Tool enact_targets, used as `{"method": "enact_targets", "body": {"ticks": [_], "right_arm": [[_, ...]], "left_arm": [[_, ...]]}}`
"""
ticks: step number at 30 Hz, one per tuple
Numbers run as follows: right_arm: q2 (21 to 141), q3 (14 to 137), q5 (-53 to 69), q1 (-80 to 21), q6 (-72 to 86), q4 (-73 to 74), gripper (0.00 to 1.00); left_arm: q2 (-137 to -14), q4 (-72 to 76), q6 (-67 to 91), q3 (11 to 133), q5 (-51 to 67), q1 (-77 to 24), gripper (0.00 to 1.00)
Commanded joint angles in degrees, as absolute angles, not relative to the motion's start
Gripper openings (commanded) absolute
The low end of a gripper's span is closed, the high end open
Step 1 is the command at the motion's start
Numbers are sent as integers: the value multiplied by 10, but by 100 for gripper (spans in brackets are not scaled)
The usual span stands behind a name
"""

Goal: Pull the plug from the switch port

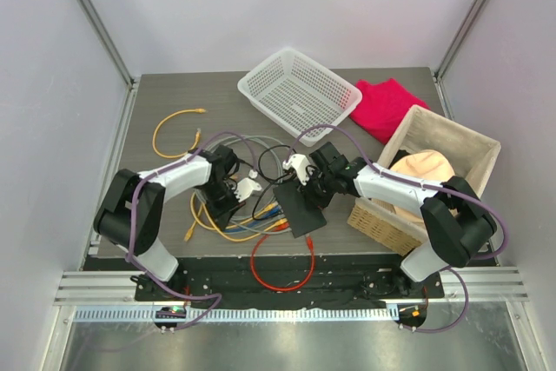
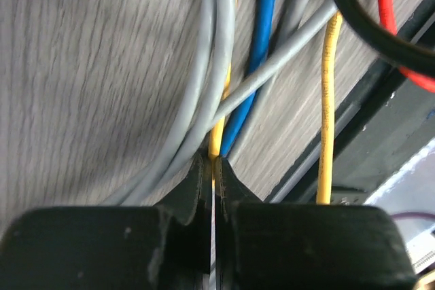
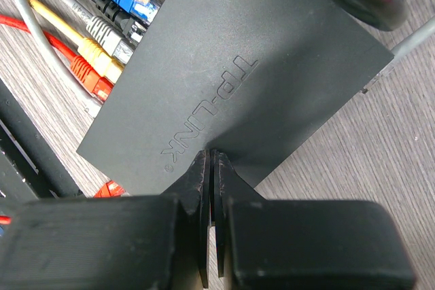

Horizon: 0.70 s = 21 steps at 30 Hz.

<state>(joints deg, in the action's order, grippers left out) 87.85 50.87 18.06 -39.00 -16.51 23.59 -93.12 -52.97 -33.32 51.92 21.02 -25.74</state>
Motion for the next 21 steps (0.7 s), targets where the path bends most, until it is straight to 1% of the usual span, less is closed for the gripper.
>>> {"method": "enact_targets", "body": {"ticks": [1,2,4,5,8,9,11,13,17,19,21], "right_arm": [[891,497,148,-390,-169,242,2],[891,497,149,-390,-169,242,1],[895,497,149,-391,-167,241,2],[896,499,150,-391,-167,242,2],[903,504,150,-392,-167,241,2],[904,510,149,-391,-169,243,2],[907,513,149,-391,-170,243,2],[908,515,148,-391,-171,240,2],[907,515,147,-391,-171,237,2],[905,515,147,-391,-171,240,2],[904,513,147,-392,-171,243,2]], "left_arm": [[-924,-594,-392,592,188,-256,0],[-919,-617,-404,638,185,-256,0],[-921,-701,-444,691,185,-256,0],[-933,-729,-454,742,180,-256,0],[-957,-870,-493,817,150,-256,0],[-972,-894,-500,826,139,-256,0],[-978,-932,-511,825,112,-252,0],[-969,-935,-524,803,89,-248,0],[-950,-880,-535,722,30,-249,0],[-954,-861,-526,704,4,-248,21],[-946,-825,-512,699,15,-246,31]]}}
